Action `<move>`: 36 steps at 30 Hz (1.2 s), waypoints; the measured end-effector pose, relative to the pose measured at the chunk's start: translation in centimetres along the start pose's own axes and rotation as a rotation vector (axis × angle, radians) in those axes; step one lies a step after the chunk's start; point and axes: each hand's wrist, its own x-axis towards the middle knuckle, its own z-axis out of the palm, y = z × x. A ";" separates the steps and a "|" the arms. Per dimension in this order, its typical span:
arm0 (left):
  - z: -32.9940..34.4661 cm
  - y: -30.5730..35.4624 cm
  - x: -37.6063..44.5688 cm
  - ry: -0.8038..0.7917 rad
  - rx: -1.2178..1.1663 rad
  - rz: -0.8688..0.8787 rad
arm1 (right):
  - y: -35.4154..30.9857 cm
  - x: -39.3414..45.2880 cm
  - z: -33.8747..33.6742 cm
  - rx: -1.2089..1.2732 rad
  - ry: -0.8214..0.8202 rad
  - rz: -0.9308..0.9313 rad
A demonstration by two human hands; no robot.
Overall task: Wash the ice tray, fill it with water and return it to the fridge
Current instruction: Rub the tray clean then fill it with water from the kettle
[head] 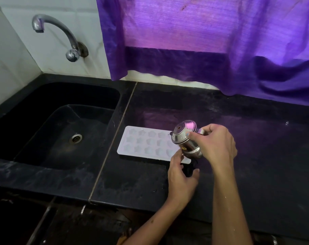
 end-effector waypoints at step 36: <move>-2.3 1.5 -0.2 0.103 -0.138 0.000 | -1.3 0.2 0.1 0.110 -0.058 0.006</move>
